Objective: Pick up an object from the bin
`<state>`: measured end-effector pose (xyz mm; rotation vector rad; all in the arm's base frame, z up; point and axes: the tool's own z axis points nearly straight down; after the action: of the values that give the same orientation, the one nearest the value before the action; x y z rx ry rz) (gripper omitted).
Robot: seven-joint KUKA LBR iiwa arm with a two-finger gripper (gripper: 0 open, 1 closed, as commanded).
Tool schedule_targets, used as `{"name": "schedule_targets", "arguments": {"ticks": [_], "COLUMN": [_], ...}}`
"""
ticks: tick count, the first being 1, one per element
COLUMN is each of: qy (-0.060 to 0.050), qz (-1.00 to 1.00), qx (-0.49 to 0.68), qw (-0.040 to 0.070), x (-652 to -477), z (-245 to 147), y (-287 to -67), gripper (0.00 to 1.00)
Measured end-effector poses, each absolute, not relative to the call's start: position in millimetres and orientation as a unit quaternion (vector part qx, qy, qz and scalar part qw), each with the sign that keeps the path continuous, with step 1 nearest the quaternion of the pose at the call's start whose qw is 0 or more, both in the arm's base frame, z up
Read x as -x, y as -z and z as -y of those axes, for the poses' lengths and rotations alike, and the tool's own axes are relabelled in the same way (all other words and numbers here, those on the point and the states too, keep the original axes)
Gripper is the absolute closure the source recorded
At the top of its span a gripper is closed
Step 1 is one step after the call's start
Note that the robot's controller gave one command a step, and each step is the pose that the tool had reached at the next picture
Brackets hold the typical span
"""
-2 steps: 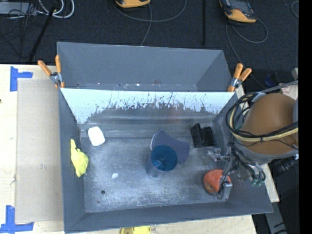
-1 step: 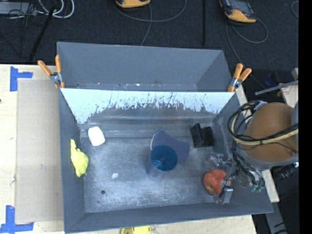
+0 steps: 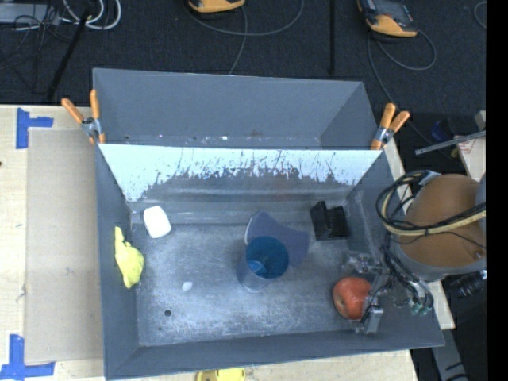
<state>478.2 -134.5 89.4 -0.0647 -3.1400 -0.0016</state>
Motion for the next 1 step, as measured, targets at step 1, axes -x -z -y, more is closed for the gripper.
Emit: {"name": "schedule_targets", "arguments": {"ticks": [1], "qy": [0.0], "qz": [1.0], "qx": [0.02], "qw": [0.0], "x": [-498.6], "z": [155.9], "y": [-69.2], "gripper": [1.0]}}
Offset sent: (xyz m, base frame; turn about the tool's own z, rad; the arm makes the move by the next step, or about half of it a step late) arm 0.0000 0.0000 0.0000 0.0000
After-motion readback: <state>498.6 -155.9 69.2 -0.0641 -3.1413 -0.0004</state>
